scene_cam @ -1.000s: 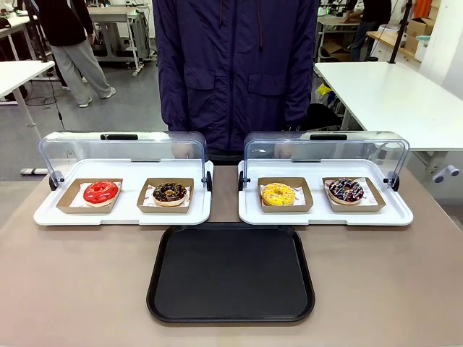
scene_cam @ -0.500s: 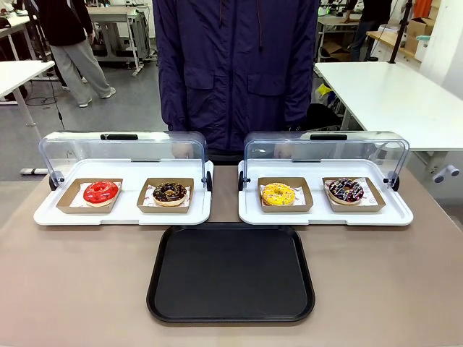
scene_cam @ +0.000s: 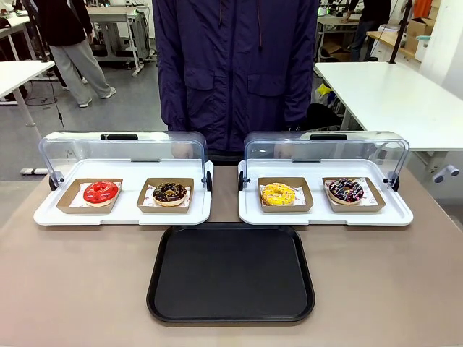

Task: Move the fourth donut from the left to the tray.
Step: Pick up the Paper togo box containing the Donut indicated by the person and place it on the Handle tray.

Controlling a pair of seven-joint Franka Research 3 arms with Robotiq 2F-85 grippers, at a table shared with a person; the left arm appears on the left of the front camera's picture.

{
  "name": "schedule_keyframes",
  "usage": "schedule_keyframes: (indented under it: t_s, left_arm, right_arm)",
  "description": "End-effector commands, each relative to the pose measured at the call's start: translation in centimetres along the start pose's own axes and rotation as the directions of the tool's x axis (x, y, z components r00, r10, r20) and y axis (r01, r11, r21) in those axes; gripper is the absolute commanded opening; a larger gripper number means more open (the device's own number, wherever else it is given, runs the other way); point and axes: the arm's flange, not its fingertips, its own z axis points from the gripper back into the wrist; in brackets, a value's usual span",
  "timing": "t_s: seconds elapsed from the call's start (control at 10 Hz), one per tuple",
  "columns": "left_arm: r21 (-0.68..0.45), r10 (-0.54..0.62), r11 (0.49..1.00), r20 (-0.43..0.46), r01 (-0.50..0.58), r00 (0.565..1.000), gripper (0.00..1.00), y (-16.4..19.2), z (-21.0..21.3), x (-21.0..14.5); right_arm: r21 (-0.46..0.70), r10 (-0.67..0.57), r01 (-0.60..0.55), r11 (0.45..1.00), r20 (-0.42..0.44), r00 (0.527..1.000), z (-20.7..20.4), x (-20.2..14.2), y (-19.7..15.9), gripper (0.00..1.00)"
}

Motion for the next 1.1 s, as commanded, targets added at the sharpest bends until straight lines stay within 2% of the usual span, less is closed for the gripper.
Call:
schedule_keyframes:
  t_s: [0.0,1.0]
  left_arm:
    - [-0.006,-0.002,1.0,0.001,0.002,1.0,1.0,-0.07,0.17,0.2]
    - [-0.006,-0.002,1.0,0.001,0.002,1.0,1.0,-0.07,0.17,0.2]
  right_arm:
    - [-0.003,0.026,-0.026,1.0,0.031,0.999,-0.06,0.12,-0.37,1.0]
    - [-0.003,0.026,-0.026,1.0,0.031,0.999,-0.06,0.12,-0.37,1.0]
